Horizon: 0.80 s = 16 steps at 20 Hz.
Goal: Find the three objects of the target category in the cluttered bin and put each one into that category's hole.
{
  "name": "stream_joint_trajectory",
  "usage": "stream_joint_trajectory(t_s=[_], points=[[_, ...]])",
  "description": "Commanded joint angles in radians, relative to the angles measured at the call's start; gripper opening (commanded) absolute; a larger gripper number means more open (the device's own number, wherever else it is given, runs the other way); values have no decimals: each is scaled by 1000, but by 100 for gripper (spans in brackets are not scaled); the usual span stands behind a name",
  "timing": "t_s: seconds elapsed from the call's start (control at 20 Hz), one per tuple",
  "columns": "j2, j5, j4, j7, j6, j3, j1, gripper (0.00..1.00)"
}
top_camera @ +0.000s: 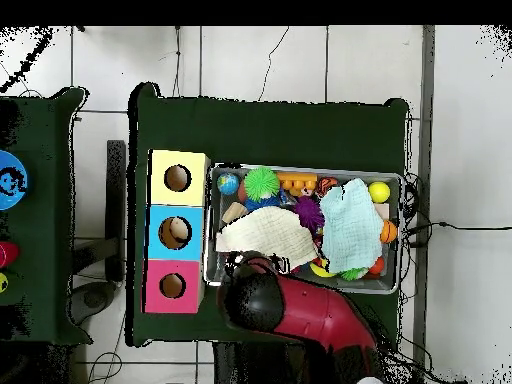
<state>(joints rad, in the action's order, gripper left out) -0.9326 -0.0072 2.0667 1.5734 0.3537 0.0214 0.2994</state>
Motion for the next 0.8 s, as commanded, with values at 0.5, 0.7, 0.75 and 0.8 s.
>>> stream_joint_trajectory(t_s=[0.5,0.7,0.75,0.8], points=[[179,-71,-187,-28,82,153,113,100],[183,-77,-171,26,21,124,85,100],[188,-77,-166,32,8,126,86,100],[197,-72,-162,38,3,129,89,100]])
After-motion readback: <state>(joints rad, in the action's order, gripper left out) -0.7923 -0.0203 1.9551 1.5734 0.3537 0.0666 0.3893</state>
